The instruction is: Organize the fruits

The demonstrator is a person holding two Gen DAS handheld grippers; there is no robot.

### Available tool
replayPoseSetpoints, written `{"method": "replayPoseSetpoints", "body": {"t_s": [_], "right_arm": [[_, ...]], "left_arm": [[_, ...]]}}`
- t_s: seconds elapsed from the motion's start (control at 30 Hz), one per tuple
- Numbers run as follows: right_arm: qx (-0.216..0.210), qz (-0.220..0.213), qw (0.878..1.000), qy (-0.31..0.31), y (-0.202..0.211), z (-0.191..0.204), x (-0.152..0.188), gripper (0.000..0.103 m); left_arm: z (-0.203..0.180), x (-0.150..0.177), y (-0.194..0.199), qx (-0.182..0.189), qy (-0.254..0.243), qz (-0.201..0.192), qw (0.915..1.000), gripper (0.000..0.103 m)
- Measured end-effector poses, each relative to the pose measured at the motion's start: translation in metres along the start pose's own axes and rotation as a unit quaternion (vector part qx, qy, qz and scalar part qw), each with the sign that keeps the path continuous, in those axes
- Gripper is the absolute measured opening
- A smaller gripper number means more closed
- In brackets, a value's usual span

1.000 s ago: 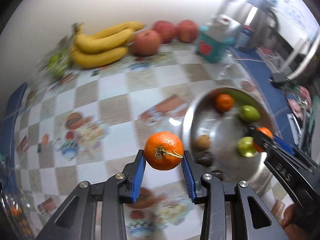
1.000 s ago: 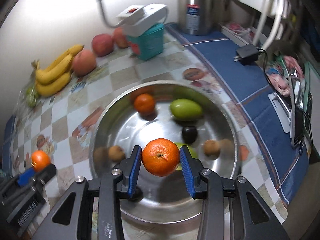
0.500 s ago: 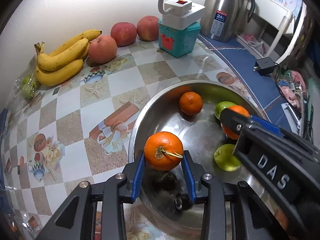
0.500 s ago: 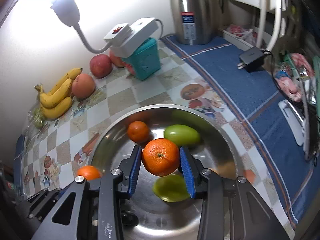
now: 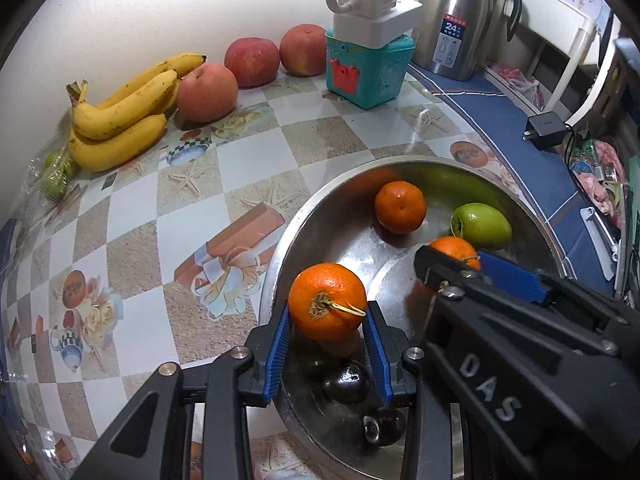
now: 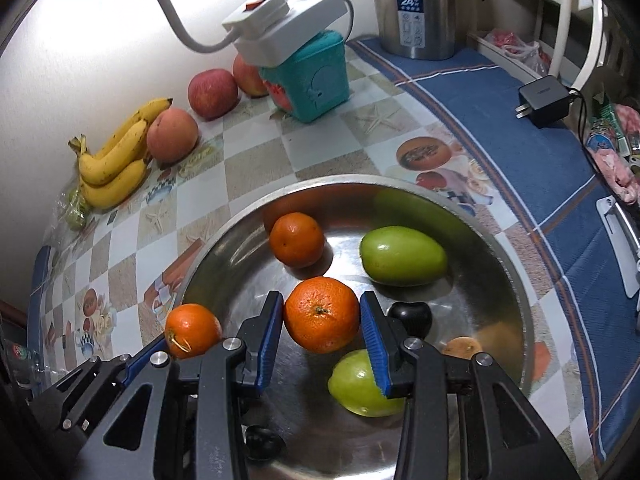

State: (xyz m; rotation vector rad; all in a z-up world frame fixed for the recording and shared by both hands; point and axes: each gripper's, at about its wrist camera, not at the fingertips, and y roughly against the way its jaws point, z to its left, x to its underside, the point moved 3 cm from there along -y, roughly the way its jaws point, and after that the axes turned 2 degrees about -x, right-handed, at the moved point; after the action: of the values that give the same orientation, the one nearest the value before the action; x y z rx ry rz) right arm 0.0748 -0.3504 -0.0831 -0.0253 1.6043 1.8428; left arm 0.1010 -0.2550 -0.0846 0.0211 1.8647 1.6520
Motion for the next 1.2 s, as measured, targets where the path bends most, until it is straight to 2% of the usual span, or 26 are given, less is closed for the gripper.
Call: {"method": "replayPoseSetpoints", "body": {"t_s": [0.53,0.7,0.77,1.0,1.13,1.2], "right_arm": [[-0.004,0.020,1.000,-0.003,-0.008,0.002,0.003,0.042],[-0.006,0.019,1.000,-0.005,-0.006,0.003,0.002,0.043],[-0.006,0.015,1.000,-0.003,-0.004,0.004,0.001,0.048],[-0.004,0.004,1.000,0.001,0.006,0.006,-0.002,0.048],[0.006,-0.004,1.000,0.005,0.013,0.005,-0.002,0.049],[0.006,-0.005,1.000,0.002,0.016,0.004,-0.002,0.056]], "left_arm": [[0.000,0.000,0.002,0.001,0.000,0.006,1.0000,0.042],[-0.001,-0.001,0.006,0.001,-0.003,-0.001,1.0000,0.050],[-0.001,-0.002,0.008,0.001,-0.003,-0.003,1.0000,0.050],[0.002,-0.004,0.020,0.001,-0.001,-0.011,0.9999,0.050],[0.010,-0.001,0.024,-0.016,0.001,-0.002,0.9999,0.051],[0.015,0.000,0.026,-0.024,0.003,0.000,0.9997,0.052]]}}
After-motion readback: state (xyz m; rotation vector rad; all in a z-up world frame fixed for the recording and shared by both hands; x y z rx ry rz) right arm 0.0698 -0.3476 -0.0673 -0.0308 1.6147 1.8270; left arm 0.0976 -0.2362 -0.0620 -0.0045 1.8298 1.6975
